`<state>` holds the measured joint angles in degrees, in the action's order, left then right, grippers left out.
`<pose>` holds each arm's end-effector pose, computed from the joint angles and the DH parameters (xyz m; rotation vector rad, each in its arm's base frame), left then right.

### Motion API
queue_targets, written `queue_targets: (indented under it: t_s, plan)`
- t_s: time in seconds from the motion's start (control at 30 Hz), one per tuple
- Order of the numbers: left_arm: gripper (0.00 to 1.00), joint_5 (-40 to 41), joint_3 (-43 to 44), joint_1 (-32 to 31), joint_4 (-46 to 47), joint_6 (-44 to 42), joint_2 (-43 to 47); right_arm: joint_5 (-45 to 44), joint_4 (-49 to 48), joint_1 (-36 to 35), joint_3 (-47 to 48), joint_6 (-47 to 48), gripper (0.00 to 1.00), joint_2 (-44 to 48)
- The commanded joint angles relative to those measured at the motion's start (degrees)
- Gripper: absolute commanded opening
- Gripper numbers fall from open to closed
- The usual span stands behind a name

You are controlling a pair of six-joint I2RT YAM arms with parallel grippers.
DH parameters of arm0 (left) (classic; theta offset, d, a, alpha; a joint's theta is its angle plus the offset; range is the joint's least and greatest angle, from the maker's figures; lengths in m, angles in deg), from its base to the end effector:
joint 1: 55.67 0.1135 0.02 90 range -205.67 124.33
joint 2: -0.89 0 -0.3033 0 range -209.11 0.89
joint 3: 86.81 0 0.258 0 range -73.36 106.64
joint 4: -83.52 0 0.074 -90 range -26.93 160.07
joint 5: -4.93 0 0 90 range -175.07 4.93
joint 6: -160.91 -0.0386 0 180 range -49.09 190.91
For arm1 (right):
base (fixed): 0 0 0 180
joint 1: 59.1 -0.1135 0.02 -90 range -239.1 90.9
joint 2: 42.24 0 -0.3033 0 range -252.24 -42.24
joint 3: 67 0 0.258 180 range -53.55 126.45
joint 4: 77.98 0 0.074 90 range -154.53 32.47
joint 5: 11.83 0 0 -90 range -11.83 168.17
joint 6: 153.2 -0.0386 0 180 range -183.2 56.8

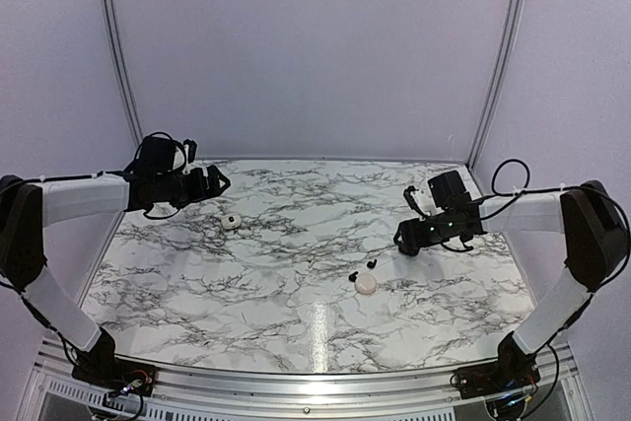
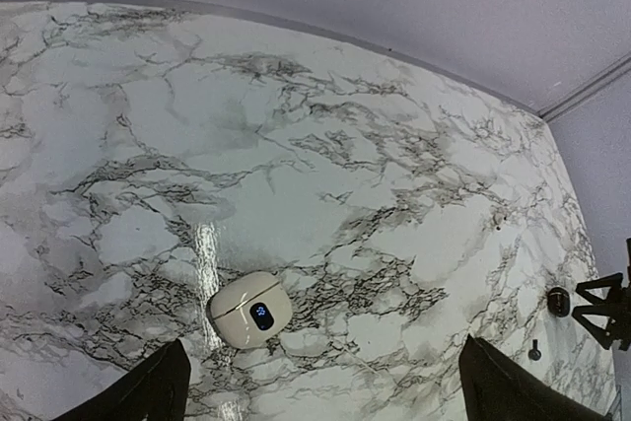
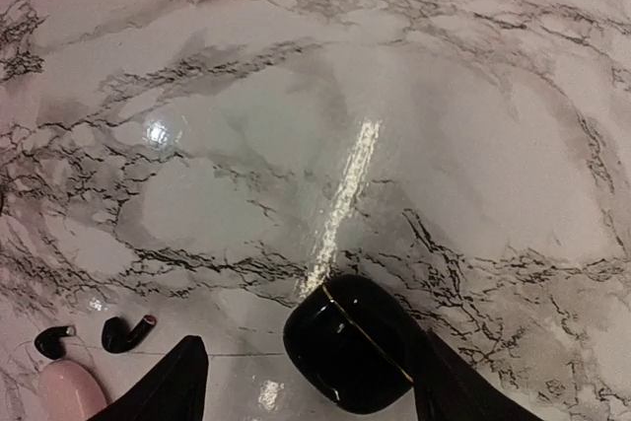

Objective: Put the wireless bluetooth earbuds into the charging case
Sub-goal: Pick up the charging case from the center of the board.

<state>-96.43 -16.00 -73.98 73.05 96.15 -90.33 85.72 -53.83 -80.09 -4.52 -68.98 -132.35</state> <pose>0.3434 -0.1217 0.2694 -0.0089 2.1690 -0.6557 0.2957 0.1189 0.2089 -0.3873 2.4690 0.3608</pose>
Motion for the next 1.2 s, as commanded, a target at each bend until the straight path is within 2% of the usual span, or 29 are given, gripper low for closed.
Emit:
queue_targets:
  t_s: [0.0,0.2,0.33,0.7,1.03,1.17]
  plan:
    - [0.99,-1.35,-3.87,-1.01,2.97,-2.17,5.35,-3.23,1.26,1.05,0.35,0.47,0.72,-4.37]
    - [0.99,-1.68,-7.79,-2.72,7.36,-3.18,9.74,-5.12,0.39,1.2,-0.08,1.46,0.77,-7.11]
    - [0.99,-1.59,-8.26,-3.06,7.64,-3.59,10.28,-4.44,-0.27,1.22,-0.04,2.6,0.77,-7.83]
    - [0.99,1.83,-8.93,-3.18,8.31,-1.97,12.27,0.88,0.79,1.22,-0.08,5.57,0.47,-6.78]
    - [0.99,1.11,-12.88,-3.16,10.73,-2.5,17.92,4.8,-0.81,-0.45,0.51,8.37,0.38,-0.65]
    - [0.99,-7.5,-13.15,-3.2,10.81,-2.6,17.28,5.61,-0.77,-5.45,2.58,11.03,0.38,0.88]
